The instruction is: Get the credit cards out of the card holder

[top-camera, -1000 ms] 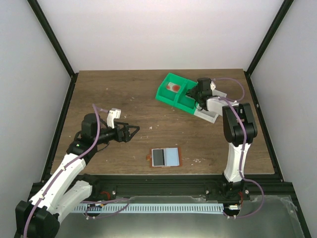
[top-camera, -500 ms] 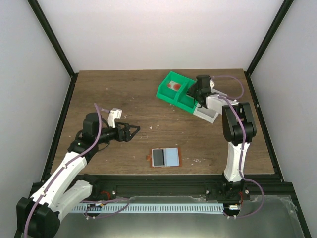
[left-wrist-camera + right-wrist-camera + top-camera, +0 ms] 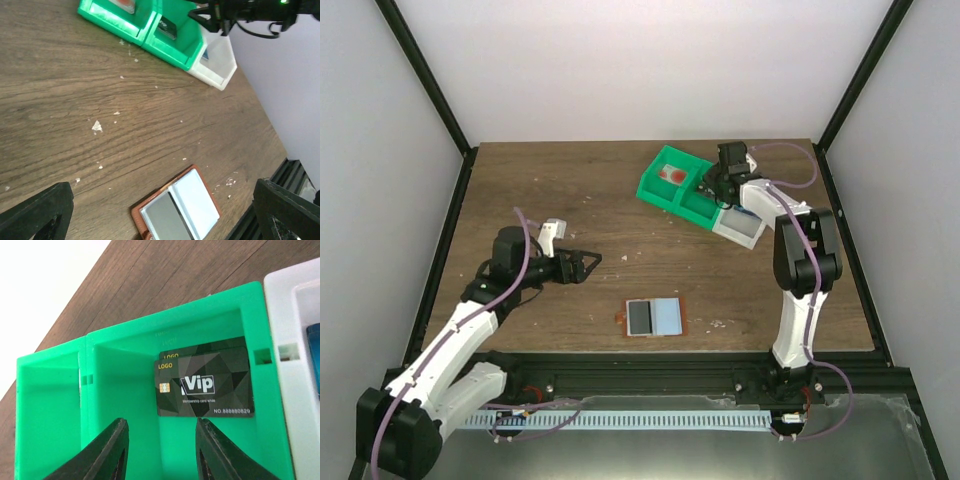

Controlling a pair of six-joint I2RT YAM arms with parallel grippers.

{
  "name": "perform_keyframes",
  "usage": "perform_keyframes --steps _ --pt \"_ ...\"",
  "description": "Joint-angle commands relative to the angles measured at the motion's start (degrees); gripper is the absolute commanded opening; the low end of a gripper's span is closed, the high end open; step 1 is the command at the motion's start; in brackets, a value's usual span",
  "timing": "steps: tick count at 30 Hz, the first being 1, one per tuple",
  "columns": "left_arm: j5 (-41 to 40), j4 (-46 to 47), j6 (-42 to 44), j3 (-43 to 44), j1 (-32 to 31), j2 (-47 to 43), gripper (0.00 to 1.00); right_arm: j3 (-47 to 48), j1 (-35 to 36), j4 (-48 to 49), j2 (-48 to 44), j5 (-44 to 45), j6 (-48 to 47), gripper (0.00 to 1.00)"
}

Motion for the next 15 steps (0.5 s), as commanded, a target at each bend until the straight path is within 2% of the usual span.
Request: perform_keyframes --steps 1,5,11,15 --pt "-2.76 -1.66 -0.39 1.56 0.06 1.04 1.00 0.85 -0.14 -4.73 -4.99 -0.55 -2.25 0.38" --pt "-2.02 -1.93 -1.17 1.65 0.13 2.38 0.94 -1.21 -0.16 -7.43 -8.43 -1.22 -4.58 0.38" --pt "-0.35 -2.18 -5.46 0.36 0.04 5.31 0.79 -9.25 -0.16 -4.40 -15.08 -8.52 -14.50 0.38" --pt "3.03 0.75 -9.44 -2.23 -0.32 5.29 0.75 -15.81 -0.06 -3.09 -20.79 -16.67 -17.82 0.38"
